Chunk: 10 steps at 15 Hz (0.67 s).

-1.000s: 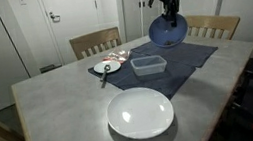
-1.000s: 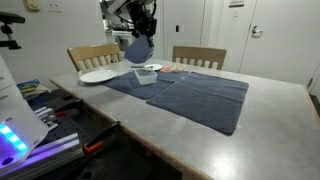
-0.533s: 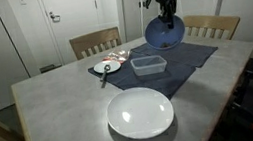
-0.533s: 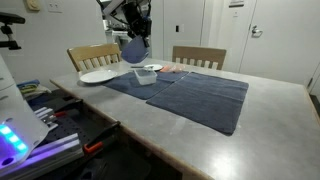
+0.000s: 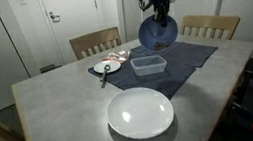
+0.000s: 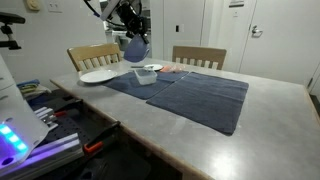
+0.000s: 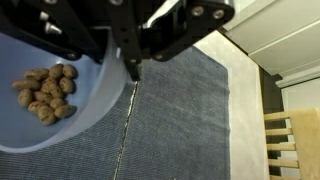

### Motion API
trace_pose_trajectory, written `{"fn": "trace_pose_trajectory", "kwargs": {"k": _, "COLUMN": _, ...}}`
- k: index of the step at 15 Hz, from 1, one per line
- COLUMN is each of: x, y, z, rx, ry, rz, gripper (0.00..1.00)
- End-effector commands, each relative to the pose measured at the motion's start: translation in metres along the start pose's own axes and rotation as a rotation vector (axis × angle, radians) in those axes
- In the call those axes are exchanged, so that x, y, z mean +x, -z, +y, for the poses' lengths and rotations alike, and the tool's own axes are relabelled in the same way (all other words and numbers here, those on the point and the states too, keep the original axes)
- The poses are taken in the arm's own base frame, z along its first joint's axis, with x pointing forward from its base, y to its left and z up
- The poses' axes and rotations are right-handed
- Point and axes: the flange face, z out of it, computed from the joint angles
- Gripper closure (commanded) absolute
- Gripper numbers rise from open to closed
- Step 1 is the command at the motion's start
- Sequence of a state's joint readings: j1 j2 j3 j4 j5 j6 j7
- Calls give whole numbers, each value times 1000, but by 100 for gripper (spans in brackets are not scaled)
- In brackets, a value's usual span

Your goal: Pour the things in the bowl in the lunch box

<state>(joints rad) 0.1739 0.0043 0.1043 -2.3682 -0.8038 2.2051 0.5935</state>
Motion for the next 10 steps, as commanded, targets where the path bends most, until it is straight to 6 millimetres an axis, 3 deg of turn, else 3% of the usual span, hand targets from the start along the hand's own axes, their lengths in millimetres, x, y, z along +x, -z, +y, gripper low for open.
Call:
{"fn": "trace_pose_trajectory", "kwargs": {"k": 1, "x": 6, "y": -6, "z": -16, "rx": -45, "ry": 1, "rz": 43, "gripper": 98}}
{"fn": "trace_pose_trajectory", "kwargs": {"k": 10, "x": 26, "y": -28, "z": -38, "rx": -63, "ry": -92, "rz": 155, "gripper": 98}}
